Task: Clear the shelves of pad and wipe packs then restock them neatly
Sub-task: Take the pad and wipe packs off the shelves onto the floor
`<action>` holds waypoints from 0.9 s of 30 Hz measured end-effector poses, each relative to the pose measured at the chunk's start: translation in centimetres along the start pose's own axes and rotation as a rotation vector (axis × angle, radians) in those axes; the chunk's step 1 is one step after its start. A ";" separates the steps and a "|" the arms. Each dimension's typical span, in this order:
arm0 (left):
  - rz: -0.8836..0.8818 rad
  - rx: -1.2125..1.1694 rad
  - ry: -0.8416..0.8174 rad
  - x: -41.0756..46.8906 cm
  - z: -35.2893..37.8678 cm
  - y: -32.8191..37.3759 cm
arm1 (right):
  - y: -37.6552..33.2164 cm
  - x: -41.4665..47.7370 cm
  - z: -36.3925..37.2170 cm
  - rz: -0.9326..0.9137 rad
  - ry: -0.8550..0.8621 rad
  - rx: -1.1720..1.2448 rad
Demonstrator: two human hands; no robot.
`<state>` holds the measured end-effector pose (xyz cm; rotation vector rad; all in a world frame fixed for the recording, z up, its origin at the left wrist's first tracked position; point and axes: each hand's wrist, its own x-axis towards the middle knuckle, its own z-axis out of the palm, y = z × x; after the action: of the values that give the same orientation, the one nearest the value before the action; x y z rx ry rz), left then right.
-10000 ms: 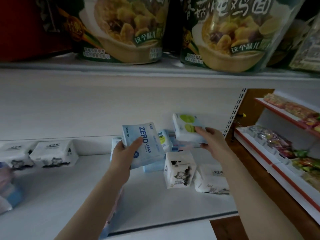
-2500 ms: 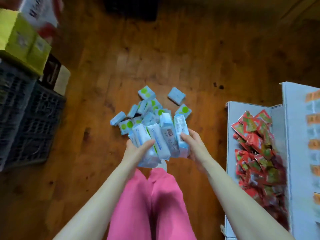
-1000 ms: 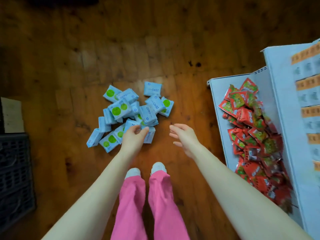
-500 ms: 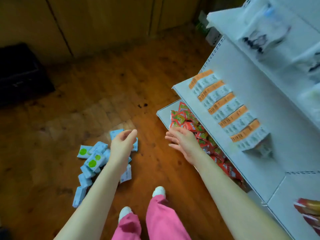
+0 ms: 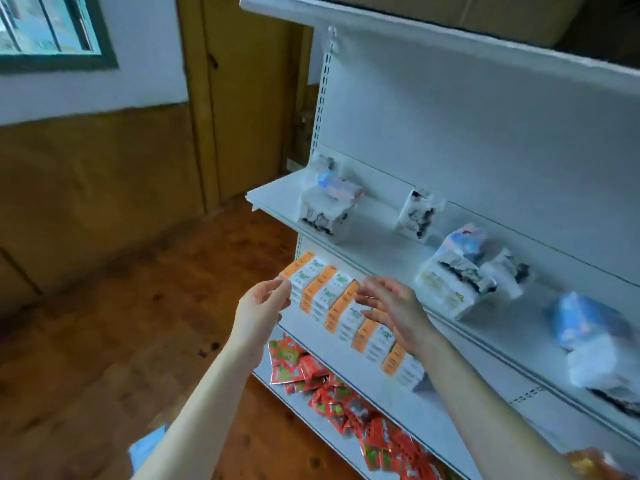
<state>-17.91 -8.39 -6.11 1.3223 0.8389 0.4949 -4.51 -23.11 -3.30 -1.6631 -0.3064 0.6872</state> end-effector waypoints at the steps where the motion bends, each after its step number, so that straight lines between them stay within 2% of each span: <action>1: 0.018 0.011 -0.005 0.6 0.9 0.8 | -0.6 0.8 -0.8 -0.008 0.006 0.005; 5: 0.071 0.095 0.004 3.6 3.2 2.9 | -2.0 4.4 -2.7 -0.014 0.037 0.042; 10: 0.112 0.171 0.031 8.9 4.2 5.2 | -2.8 9.3 -1.6 0.026 0.069 0.099; 15: 0.143 0.275 0.003 15.6 5.0 7.0 | -3.7 14.1 1.2 -0.025 0.227 -0.062; 19: 0.095 0.362 -0.099 20.0 5.8 7.3 | -4.4 17.2 3.4 -0.019 0.302 -0.055; 21: 0.061 0.329 -0.202 21.6 6.0 7.1 | -4.3 18.1 4.4 0.014 0.282 -0.003; 23: 0.112 0.272 -0.295 21.9 5.9 7.0 | -3.8 18.4 5.2 0.015 0.279 0.049; 27: 0.301 0.168 -0.253 22.0 5.5 7.2 | -3.4 17.8 6.0 0.031 0.302 0.209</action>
<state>1.05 5.95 -4.48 1.6401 0.4813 0.4862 6.58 -7.68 -5.20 -1.5463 0.0071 0.4641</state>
